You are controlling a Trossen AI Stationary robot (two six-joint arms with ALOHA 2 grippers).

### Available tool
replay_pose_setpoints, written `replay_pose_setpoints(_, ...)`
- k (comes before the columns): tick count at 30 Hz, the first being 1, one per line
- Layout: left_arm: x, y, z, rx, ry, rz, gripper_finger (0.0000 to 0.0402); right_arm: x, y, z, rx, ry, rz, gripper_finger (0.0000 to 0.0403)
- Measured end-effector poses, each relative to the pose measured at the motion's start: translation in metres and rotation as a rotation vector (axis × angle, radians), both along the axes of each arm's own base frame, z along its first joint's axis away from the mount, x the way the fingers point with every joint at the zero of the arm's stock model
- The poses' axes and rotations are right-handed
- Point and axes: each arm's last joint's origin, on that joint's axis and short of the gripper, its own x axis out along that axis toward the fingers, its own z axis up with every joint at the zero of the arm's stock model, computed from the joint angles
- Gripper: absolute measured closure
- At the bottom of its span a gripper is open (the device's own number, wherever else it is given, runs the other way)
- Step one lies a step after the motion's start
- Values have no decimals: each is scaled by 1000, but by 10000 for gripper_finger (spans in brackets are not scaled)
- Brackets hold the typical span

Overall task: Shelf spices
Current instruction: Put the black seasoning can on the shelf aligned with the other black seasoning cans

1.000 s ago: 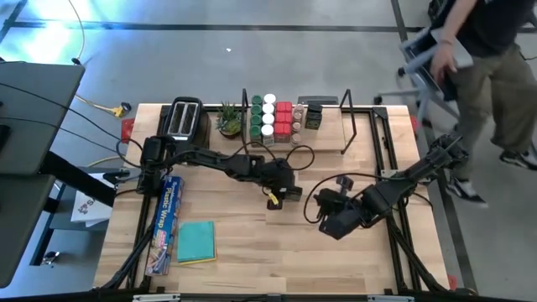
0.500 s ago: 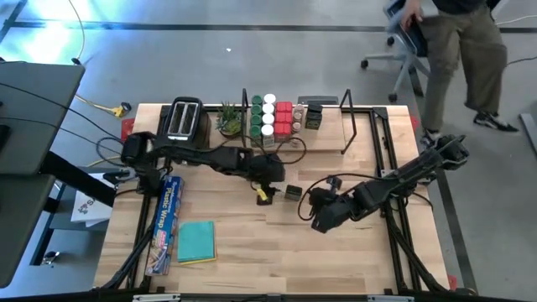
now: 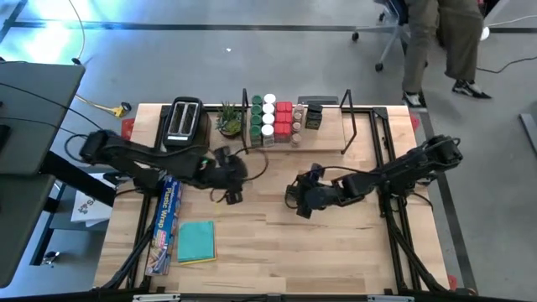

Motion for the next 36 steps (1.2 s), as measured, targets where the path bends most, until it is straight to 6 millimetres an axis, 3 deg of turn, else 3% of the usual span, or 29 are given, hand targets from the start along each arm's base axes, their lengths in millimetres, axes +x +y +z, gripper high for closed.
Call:
replay_pose_setpoints(5,-32,-8,-17,-13,-73,109,163,5,-5,-13,28,60,12,147)
replay_pose_setpoints(11,-51,-16,-47,-47,-202,169,163,6,-7,-19,56,84,4,154)
replay_pose_setpoints(16,-54,-17,-64,-60,-230,177,163,7,-11,-21,102,88,-9,196)
replay_pose_setpoints(24,-55,-16,-65,-44,-239,191,163,9,-16,-23,129,94,-9,285)
replay_pose_setpoints(30,-55,-16,-65,-40,-235,186,163,3,-17,-4,136,50,-1,285)
replay_pose_setpoints(36,-55,-16,-66,-40,-234,186,163,-25,-25,36,123,11,13,285)
